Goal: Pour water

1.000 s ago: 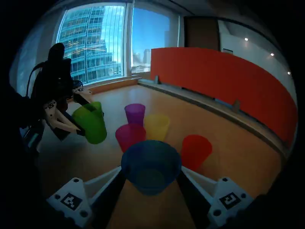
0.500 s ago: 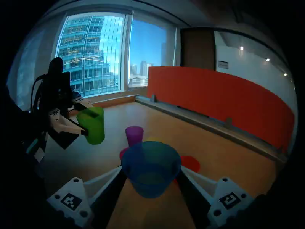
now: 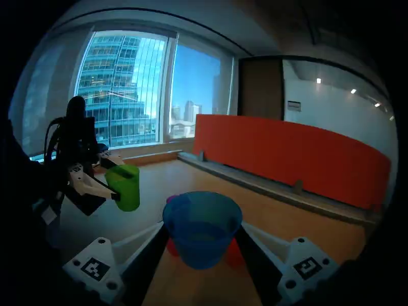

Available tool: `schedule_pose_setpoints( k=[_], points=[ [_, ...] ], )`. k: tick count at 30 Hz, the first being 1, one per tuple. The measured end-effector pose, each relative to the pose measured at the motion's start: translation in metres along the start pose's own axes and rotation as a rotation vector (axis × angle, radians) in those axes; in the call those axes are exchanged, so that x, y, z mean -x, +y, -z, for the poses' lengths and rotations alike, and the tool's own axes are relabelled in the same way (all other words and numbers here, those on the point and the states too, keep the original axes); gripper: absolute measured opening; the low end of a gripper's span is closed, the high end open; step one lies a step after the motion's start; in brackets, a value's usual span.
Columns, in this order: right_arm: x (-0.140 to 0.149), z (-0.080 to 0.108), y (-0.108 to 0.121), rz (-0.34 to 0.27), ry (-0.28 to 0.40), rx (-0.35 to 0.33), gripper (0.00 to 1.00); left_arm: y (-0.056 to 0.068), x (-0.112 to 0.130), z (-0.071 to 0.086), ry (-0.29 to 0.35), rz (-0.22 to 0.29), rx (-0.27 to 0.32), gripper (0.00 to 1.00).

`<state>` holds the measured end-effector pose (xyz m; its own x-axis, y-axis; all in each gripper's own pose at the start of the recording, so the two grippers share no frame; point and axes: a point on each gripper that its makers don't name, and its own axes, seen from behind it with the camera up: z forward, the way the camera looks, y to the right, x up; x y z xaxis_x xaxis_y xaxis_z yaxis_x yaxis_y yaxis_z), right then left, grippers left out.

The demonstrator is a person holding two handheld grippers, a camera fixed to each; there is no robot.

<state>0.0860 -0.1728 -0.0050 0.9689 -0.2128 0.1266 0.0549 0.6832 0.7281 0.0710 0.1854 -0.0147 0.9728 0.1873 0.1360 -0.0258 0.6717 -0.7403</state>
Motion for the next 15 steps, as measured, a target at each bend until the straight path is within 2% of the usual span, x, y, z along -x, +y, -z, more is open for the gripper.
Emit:
schedule_pose_setpoints(
  k=[15],
  points=[
    [-0.037, -0.002, 0.000, 0.000, 0.106, 0.015, 0.89, -0.003, -0.008, 0.002, 0.021, 0.009, 0.001, 0.85]
  ],
)
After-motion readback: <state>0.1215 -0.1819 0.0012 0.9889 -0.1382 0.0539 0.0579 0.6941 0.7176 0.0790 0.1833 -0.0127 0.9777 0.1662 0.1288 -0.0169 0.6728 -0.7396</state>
